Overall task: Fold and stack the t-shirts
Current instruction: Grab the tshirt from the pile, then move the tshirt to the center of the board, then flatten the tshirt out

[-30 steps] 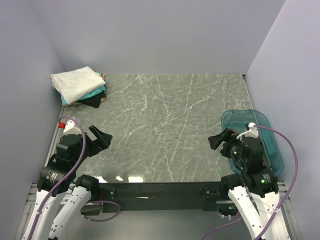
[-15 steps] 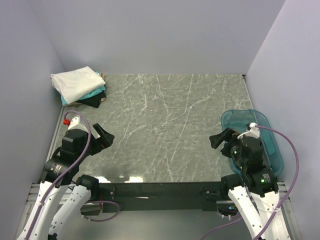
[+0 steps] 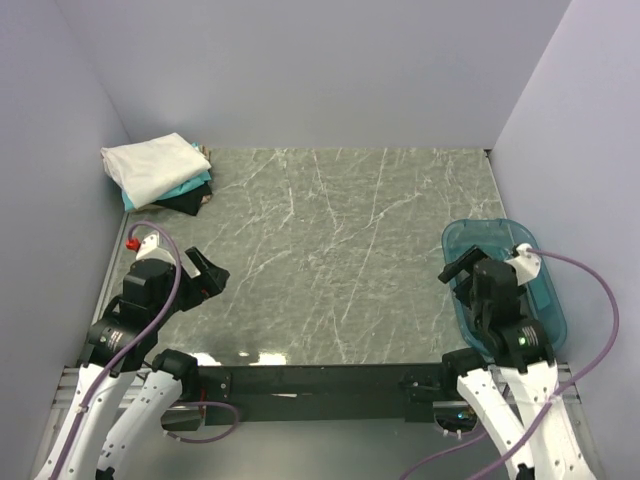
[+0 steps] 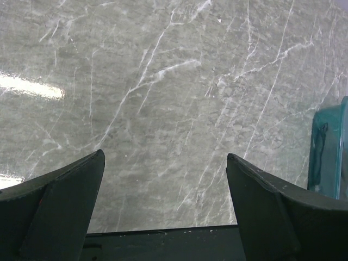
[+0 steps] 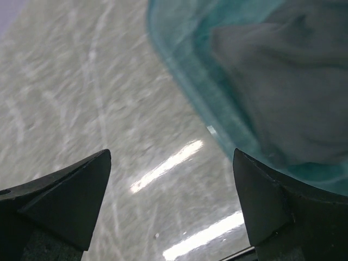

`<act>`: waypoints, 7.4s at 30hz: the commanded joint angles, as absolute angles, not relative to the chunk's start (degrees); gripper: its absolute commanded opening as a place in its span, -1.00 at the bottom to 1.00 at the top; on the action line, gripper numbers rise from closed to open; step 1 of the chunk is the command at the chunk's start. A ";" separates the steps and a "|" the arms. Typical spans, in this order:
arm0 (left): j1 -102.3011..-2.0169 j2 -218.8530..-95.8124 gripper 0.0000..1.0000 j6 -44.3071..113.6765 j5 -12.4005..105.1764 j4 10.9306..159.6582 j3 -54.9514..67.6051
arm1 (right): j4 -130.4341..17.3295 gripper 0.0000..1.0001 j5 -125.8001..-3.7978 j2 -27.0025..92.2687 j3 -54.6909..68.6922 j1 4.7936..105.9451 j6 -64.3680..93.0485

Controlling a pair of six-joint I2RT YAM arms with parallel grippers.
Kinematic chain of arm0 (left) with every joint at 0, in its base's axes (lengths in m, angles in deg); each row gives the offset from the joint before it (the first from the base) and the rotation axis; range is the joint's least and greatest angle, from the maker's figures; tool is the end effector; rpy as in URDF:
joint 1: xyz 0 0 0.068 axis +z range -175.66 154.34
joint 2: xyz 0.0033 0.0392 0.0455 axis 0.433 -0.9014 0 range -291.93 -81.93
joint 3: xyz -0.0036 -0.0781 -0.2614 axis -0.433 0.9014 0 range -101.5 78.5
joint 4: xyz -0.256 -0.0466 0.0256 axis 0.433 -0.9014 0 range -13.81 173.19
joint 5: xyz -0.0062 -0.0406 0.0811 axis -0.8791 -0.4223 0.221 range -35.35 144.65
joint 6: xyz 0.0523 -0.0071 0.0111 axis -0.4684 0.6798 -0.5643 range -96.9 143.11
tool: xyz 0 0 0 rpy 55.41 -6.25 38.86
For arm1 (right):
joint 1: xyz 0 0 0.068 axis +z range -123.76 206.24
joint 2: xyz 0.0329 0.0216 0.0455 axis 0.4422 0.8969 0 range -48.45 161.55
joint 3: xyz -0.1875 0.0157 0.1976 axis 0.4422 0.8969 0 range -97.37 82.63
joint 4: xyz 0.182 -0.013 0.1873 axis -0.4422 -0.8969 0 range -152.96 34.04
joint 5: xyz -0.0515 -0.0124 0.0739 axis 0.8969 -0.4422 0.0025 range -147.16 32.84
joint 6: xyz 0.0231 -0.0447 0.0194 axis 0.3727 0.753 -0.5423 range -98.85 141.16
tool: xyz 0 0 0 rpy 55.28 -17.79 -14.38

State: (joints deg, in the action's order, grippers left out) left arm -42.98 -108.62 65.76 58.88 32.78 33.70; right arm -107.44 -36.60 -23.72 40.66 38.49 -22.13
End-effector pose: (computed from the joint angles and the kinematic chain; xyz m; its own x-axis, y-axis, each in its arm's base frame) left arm 0.0875 -0.0246 0.3067 -0.5361 -0.5407 -0.6483 -0.1712 0.8217 -0.5437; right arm 0.0858 0.0059 0.2935 -0.3419 0.5827 -0.7372 0.4389 0.7927 0.4230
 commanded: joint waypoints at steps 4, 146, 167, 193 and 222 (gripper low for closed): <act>-42.89 -109.08 0.99 64.59 57.81 34.50 32.97 | -107.29 0.99 -24.46 -13.30 34.82 36.36 -20.51; -42.80 -112.43 0.86 66.17 61.50 33.80 32.97 | -82.85 0.01 -61.55 30.12 33.42 72.03 -28.77; -42.89 -115.50 0.54 63.88 55.88 37.04 33.32 | -110.09 -1.00 -57.69 20.82 -3.03 61.50 -20.25; -68.29 -142.03 0.41 72.06 66.77 55.15 30.78 | -103.95 -1.00 -59.35 6.84 29.63 45.67 -21.64; -63.28 -173.77 -0.11 68.19 69.59 58.93 19.08 | -103.25 -1.00 -63.75 4.99 32.54 45.58 -20.33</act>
State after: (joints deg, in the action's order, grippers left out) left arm -63.46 -173.34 68.82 68.91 57.30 21.35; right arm -104.80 -62.90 4.72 34.21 45.84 -21.39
